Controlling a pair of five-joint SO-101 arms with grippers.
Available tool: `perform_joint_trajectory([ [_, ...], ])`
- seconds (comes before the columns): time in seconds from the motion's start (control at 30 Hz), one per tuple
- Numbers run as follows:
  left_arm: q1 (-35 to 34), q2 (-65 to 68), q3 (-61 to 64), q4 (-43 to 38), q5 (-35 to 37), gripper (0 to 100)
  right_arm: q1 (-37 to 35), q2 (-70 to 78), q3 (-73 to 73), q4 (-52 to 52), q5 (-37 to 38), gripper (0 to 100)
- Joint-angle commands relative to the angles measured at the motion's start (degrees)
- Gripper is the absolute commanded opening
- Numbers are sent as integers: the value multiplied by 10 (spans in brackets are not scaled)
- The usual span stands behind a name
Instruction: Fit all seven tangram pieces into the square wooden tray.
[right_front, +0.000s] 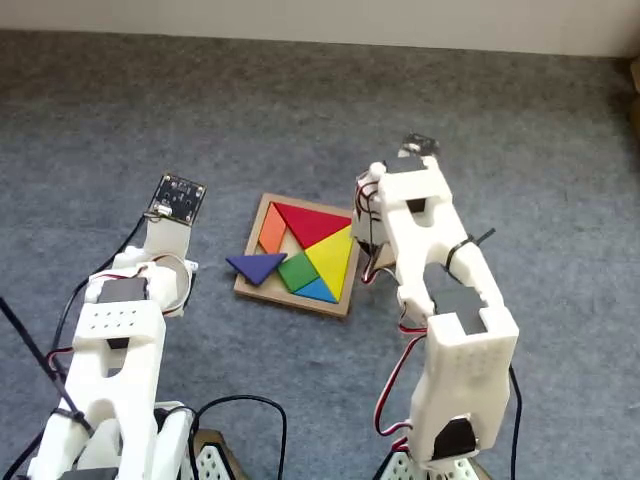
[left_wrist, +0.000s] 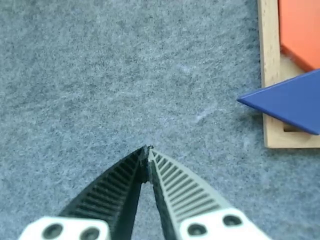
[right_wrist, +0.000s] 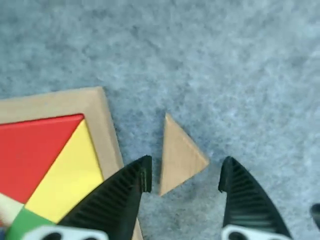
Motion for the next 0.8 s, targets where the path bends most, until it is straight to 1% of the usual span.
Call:
perform_joint_trajectory([
  [0.0,-4,-12,-2,-10,5,17,7,-9,-32,-7,29,224],
  [0.17,-4,-12,-2,-10,5,17,5,-8,-32,-7,53,224],
  [0.33,-4,-12,-2,-10,5,17,3,-8,-30,-7,52,224],
  [0.5,-4,-12,-2,-10,5,17,3,35,-35,-7,52,224],
  [0.63,-4,-12,-2,-10,5,17,2,48,-67,-1,52,223],
  [0.7,-4,-12,-2,-10,5,17,3,47,-73,-1,53,203],
  [0.77,-4,-12,-2,-10,5,17,5,47,-74,-1,55,163],
])
